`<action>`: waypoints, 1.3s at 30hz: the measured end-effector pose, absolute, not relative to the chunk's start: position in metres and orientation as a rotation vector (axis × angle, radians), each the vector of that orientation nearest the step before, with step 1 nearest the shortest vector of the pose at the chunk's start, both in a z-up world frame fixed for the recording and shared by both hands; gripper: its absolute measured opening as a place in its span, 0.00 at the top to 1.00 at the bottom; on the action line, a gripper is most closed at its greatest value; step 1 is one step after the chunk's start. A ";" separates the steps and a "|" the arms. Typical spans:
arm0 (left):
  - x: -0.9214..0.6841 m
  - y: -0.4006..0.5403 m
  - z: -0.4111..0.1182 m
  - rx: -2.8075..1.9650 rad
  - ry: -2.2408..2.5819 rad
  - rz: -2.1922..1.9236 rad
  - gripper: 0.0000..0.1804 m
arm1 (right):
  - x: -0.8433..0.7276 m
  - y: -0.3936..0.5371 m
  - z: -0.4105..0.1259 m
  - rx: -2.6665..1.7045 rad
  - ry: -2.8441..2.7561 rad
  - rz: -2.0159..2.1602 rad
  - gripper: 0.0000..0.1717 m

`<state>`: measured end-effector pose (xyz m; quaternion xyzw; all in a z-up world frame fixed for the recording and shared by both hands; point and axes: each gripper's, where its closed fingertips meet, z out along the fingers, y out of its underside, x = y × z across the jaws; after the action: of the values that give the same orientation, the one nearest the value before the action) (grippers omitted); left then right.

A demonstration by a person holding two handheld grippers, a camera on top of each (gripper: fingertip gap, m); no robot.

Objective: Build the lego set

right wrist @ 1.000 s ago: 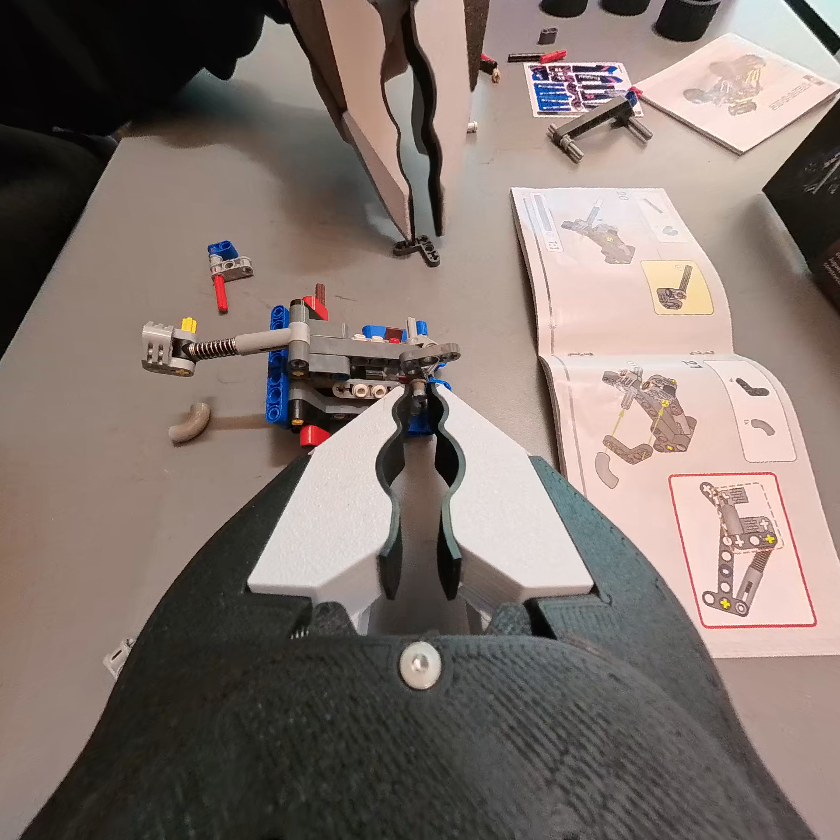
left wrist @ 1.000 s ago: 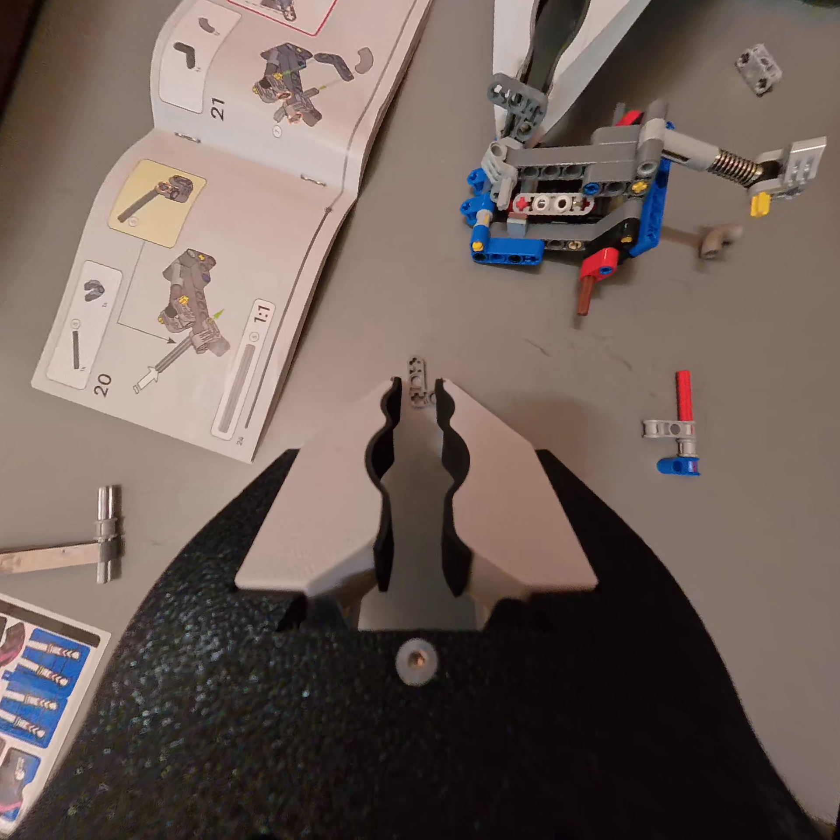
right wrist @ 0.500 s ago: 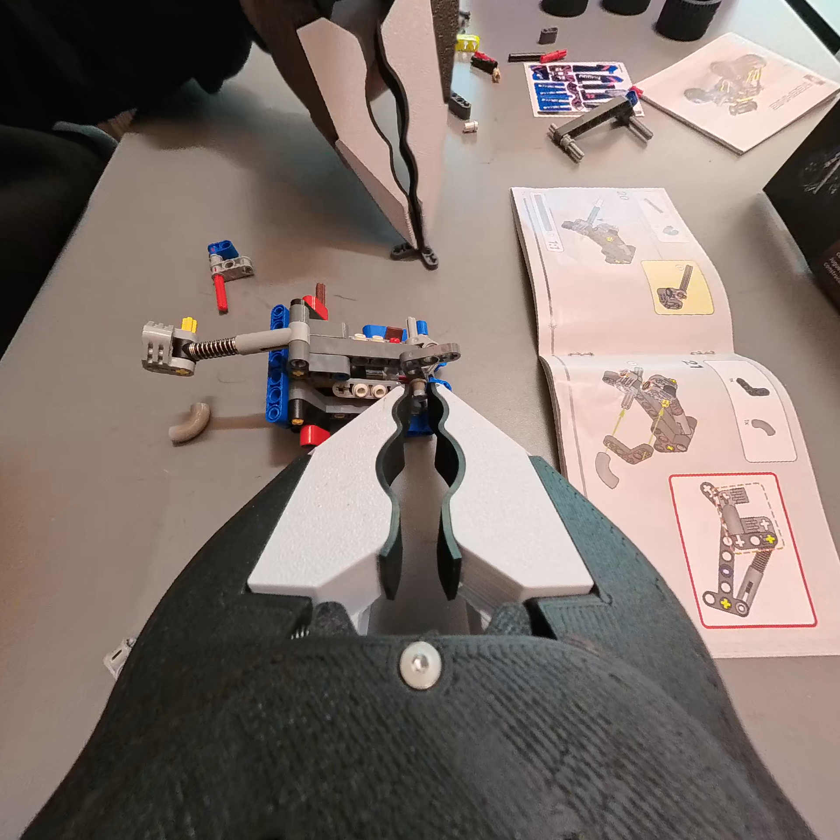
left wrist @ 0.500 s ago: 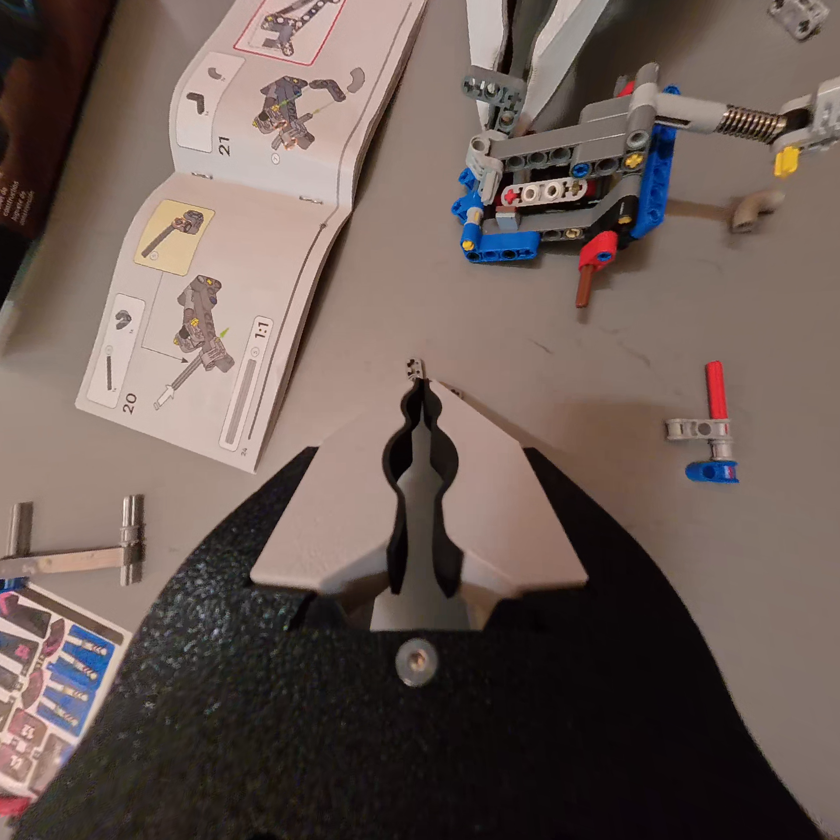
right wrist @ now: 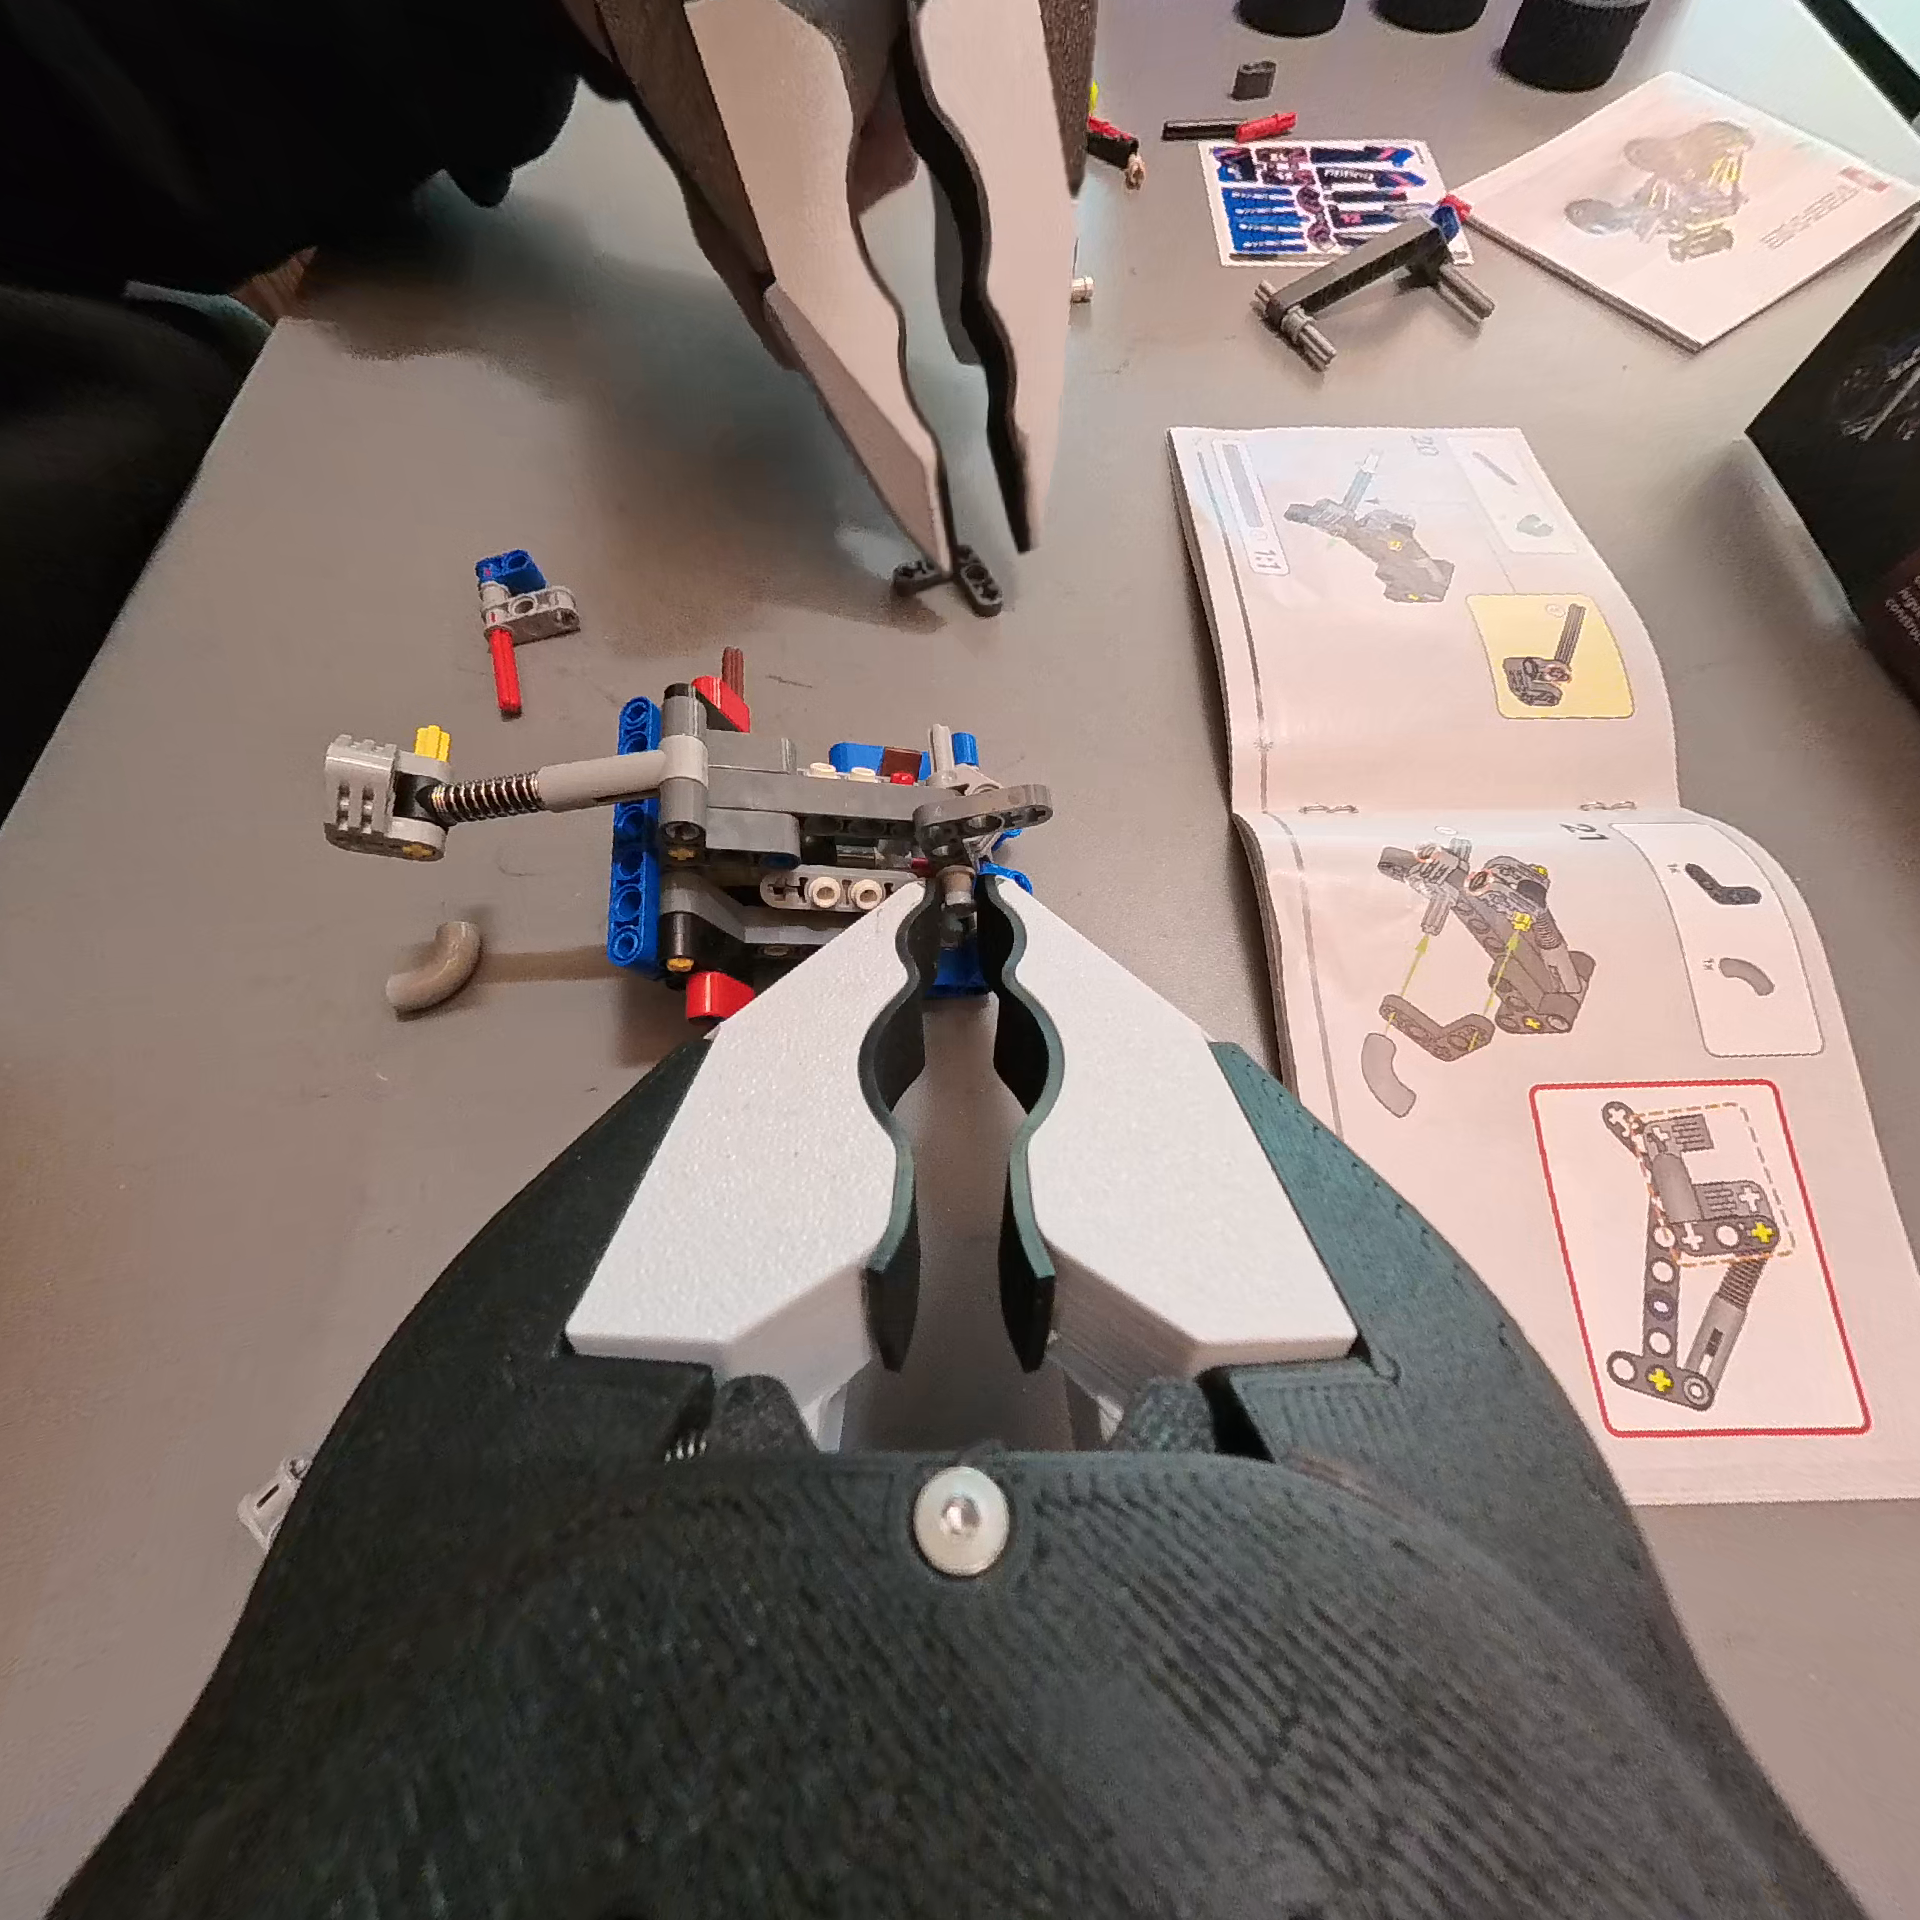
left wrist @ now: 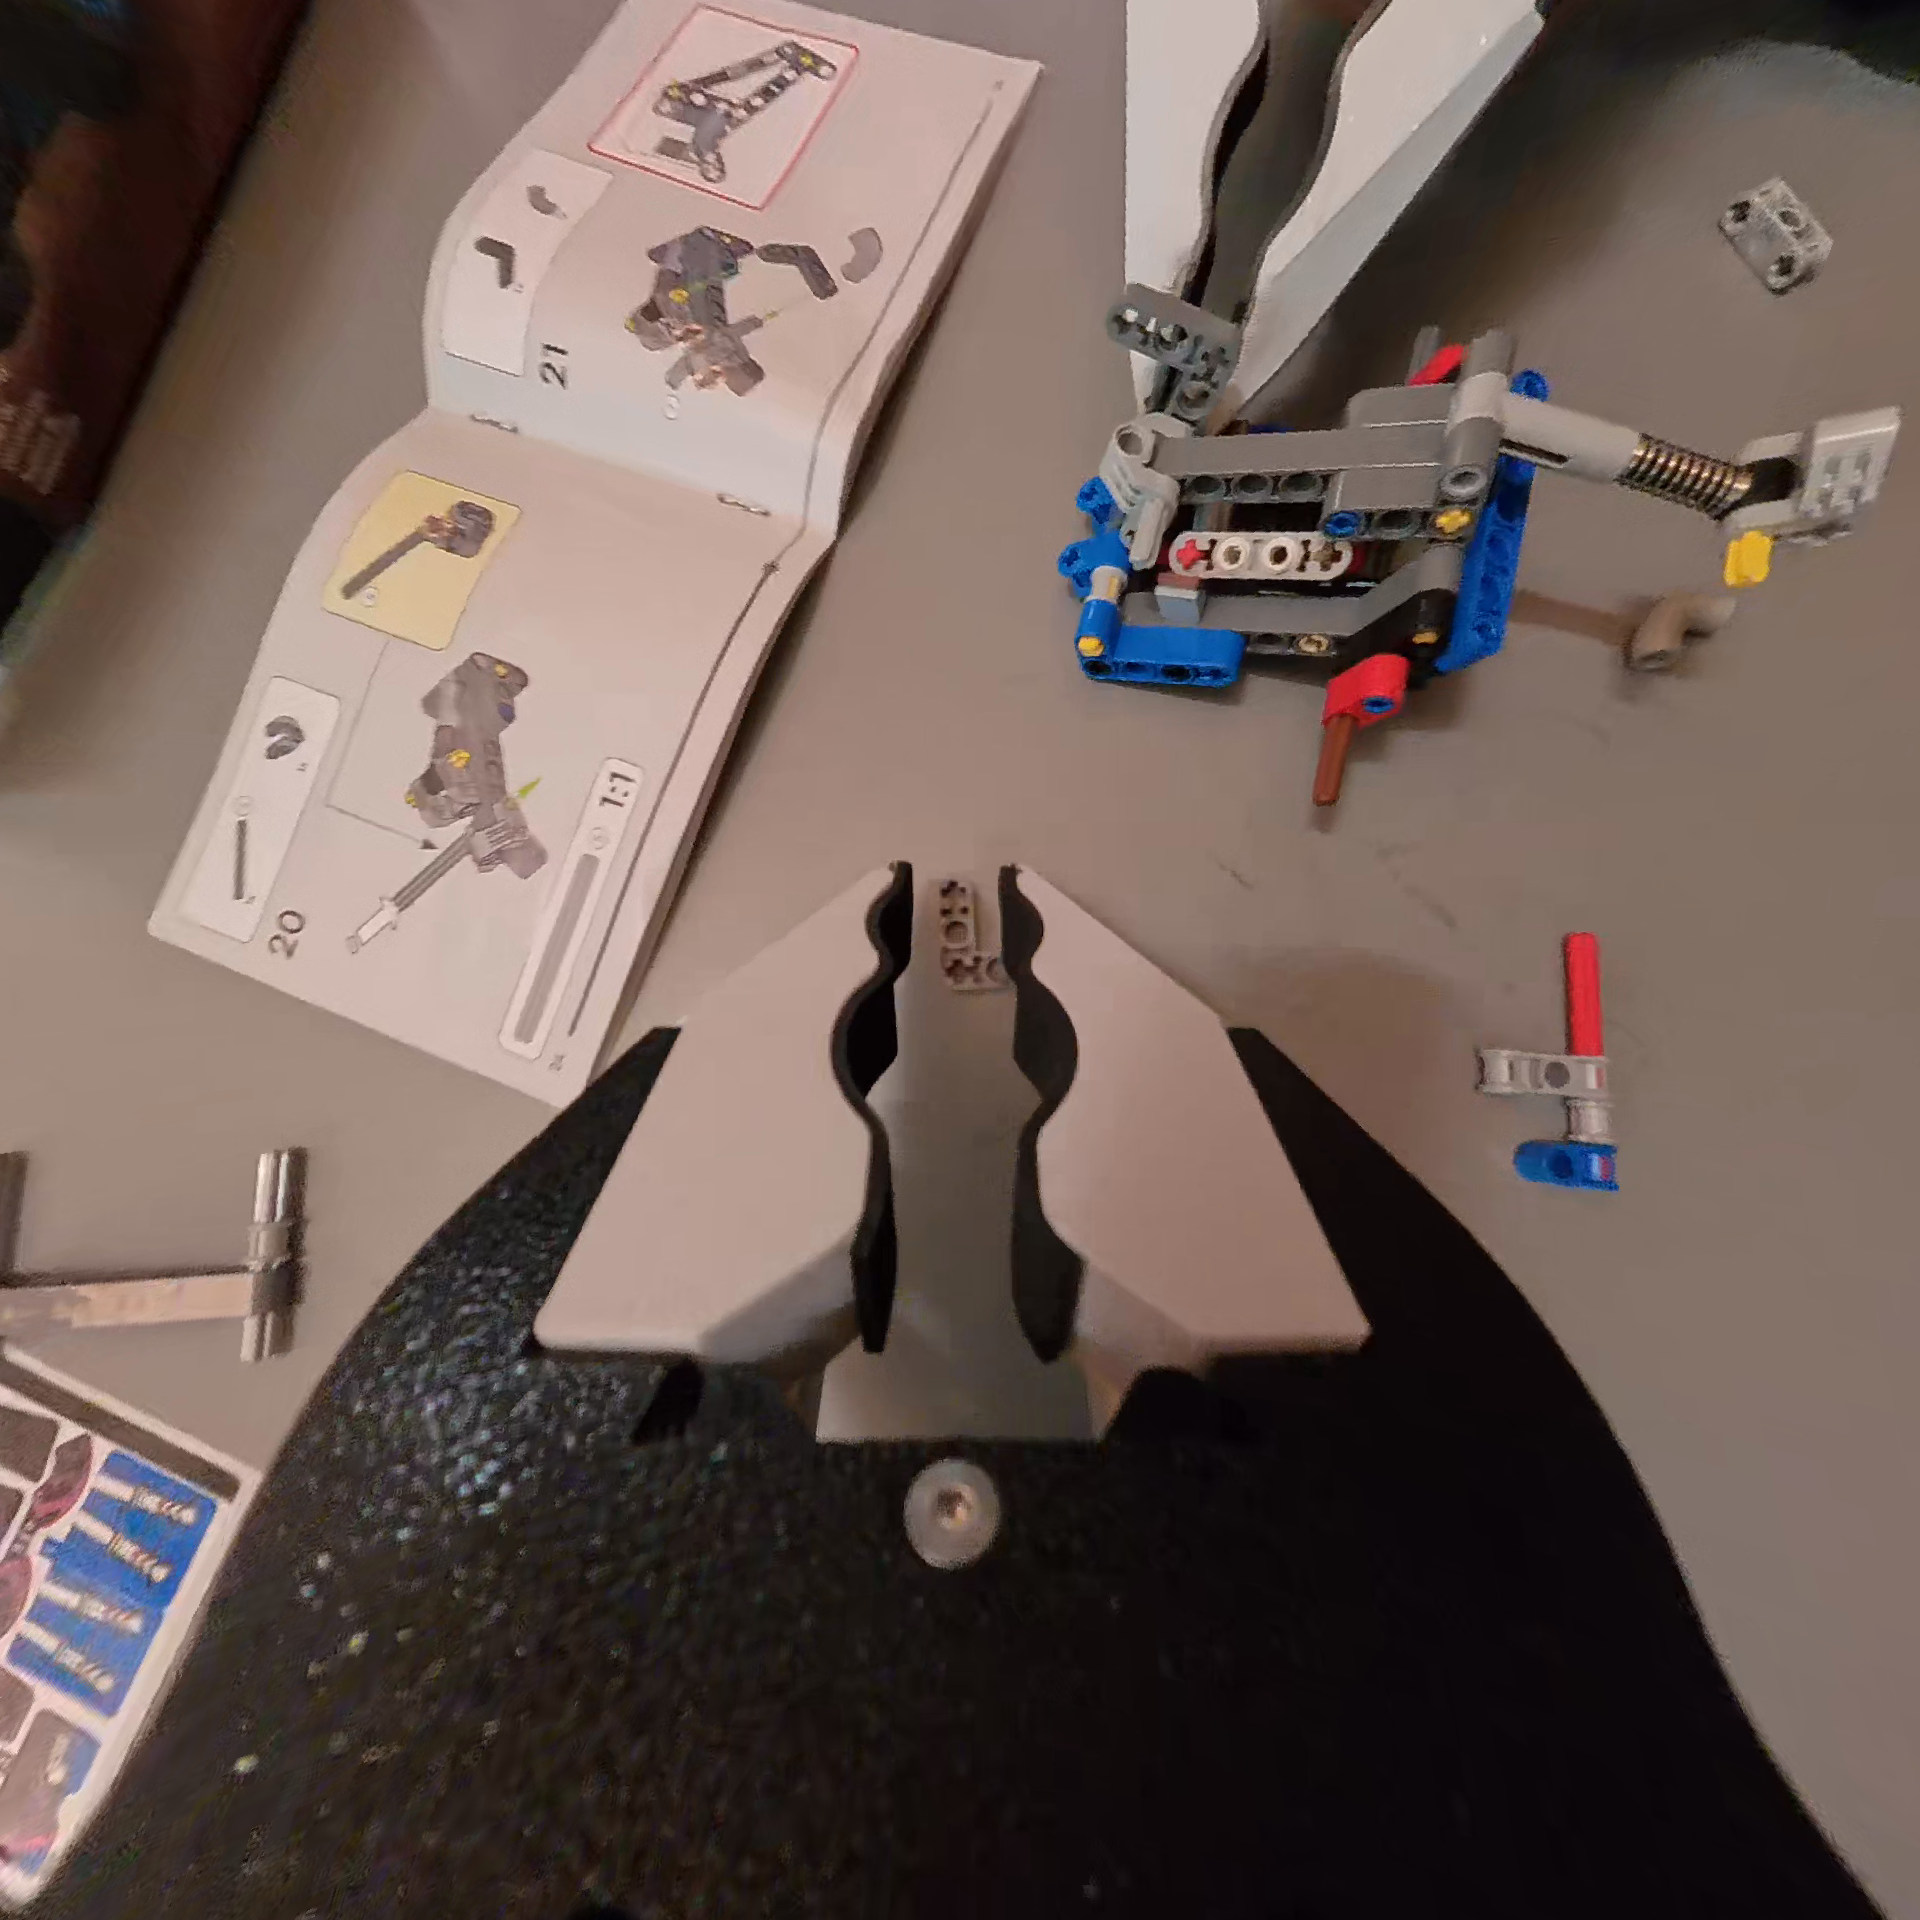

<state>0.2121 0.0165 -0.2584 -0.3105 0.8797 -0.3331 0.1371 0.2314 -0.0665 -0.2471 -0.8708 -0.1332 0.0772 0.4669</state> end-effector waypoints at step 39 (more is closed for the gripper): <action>0.214 0.024 -0.271 -0.995 2.606 -0.781 0.98 | 0.231 -0.067 -0.247 -2.136 -0.333 0.182 0.97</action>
<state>0.2136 0.0244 -0.2713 -0.3409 0.8929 -0.2675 0.1219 0.2313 -0.0666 -0.2469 -0.8705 -0.1356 0.0740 0.4673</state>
